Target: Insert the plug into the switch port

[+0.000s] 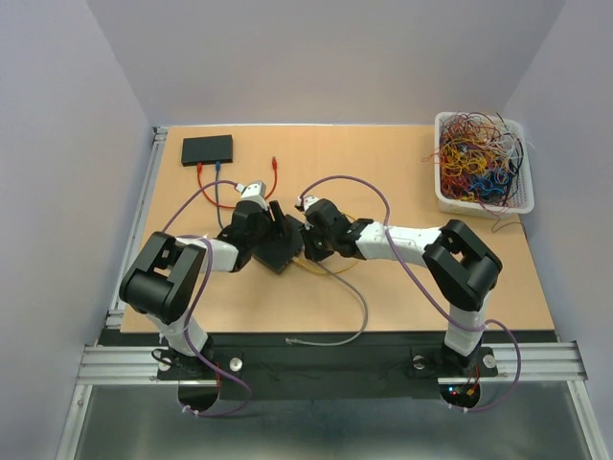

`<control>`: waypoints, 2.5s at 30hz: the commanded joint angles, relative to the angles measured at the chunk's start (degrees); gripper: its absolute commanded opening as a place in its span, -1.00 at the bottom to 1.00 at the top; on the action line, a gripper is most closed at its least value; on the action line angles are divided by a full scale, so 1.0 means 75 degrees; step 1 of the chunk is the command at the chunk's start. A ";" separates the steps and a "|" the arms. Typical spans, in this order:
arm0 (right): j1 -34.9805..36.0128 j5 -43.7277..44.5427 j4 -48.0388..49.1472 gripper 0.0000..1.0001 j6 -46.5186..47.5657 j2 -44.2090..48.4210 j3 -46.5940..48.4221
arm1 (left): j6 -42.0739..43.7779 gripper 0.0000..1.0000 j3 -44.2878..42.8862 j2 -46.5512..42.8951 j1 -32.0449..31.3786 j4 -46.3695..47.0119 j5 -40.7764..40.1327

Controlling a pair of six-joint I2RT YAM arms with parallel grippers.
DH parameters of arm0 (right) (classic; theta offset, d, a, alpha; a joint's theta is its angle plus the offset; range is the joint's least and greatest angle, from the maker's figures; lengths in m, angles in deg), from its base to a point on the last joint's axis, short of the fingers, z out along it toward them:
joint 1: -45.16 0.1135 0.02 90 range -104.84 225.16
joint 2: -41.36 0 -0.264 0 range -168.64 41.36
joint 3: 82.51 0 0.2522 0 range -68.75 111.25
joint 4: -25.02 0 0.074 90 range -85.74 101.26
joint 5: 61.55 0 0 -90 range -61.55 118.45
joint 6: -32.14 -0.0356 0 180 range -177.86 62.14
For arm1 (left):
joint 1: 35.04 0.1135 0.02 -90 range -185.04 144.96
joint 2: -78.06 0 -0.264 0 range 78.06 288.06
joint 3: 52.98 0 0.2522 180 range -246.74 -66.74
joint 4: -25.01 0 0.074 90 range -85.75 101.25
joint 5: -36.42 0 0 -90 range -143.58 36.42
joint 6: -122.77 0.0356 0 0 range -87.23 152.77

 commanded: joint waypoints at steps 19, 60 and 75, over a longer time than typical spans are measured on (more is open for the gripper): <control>0.0165 0.0043 0.1358 -0.99 0.2639 0.0172 -0.0057 | 0.0563 0.34 -0.0334 0.0402 -0.0183 0.0884 0.1762; 0.0071 -0.0284 0.5718 -0.99 0.1947 0.0151 0.0422 | -0.0456 0.31 0.0604 0.0437 -0.1740 0.1669 0.1563; 0.0071 -0.2251 0.6830 -0.99 0.1527 0.0500 0.0892 | -0.0457 0.28 0.0885 0.0355 -0.2679 0.2019 0.1082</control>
